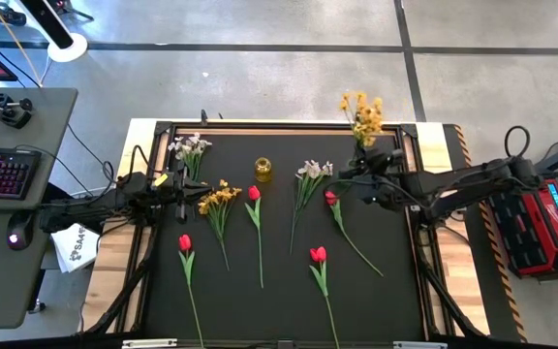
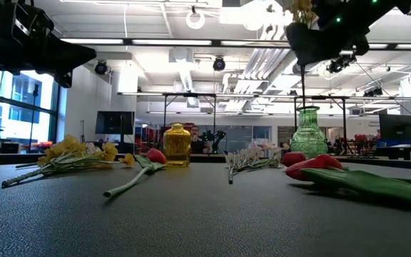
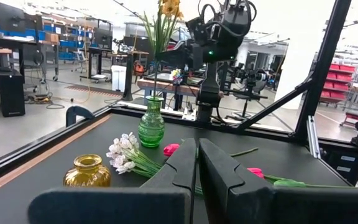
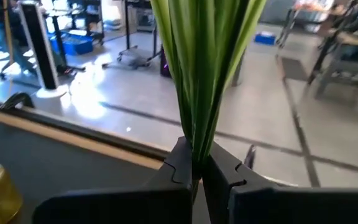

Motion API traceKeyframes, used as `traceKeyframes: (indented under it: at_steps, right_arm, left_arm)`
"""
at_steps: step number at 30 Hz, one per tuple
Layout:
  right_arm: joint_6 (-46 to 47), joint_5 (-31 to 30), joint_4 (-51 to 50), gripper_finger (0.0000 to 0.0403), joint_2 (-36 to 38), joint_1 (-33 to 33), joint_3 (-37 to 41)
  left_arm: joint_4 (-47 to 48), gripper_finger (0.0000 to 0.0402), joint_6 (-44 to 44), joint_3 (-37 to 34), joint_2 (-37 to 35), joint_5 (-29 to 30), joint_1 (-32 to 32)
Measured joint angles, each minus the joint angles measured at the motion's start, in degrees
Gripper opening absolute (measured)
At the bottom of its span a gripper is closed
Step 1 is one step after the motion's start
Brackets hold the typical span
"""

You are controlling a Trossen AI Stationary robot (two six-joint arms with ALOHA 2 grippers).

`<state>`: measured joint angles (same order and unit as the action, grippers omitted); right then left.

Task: Sort flowers into vase by color
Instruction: Put the yellow flowers into the green vase

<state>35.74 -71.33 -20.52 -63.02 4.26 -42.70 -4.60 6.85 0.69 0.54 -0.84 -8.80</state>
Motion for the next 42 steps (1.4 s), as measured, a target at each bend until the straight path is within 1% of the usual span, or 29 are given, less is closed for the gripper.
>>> traceKeyframes:
  at_steps: [4, 7, 10, 13, 20, 25, 28, 32, 37, 42]
  right_arm:
    - [0.43, 5.30, -0.07, 0.0000, -0.02, -2.19, 0.35]
    - [2.70, 6.89, -0.52, 0.0004, -0.47, -3.67, 0.42]
    - [3.01, 7.68, -0.56, 0.0017, -1.58, -4.74, 0.42]
    - [3.20, 9.93, -0.61, 0.0041, -3.09, -5.89, 0.42]
    - [4.28, 13.42, -1.34, 0.0117, -5.20, -7.67, 0.44]
    - [3.71, 14.57, -1.50, 0.0150, -4.99, -7.64, 0.44]
    - [3.68, 15.51, -1.78, 0.0159, -4.34, -7.63, 0.44]
    - [4.03, 18.09, -3.34, 0.0160, -1.90, -7.63, 0.44]
    - [5.48, 22.20, -5.36, 0.0160, 1.93, -7.48, 0.44]
    - [6.07, 27.28, -6.43, 0.0160, 5.44, -5.73, 0.44]
  left_arm:
    - [0.02, 0.0008, 0.05, 0.00, 0.00, 0.00, 0.00]
    - [0.02, 0.0008, 0.06, 0.00, -0.01, 0.00, -0.02]
    - [0.02, 0.0008, 0.05, 0.00, -0.01, 0.00, -0.02]
    - [0.07, 0.0008, 0.06, 0.00, -0.02, -0.06, 0.00]
    - [0.16, 0.0008, 0.59, 0.00, 0.00, -0.17, 0.00]
    - [0.15, 0.0008, 0.60, 0.00, -0.02, -0.17, 0.00]
    - [0.15, 0.0008, 0.65, 0.00, -0.01, -0.20, -0.01]
    - [0.15, 0.0008, 2.07, 0.00, 0.00, -0.22, -0.02]
    - [0.16, 0.0008, 2.05, 0.00, -0.01, -0.22, -0.02]
    - [0.13, 0.0008, 2.05, 0.00, 0.00, -0.22, 0.00]
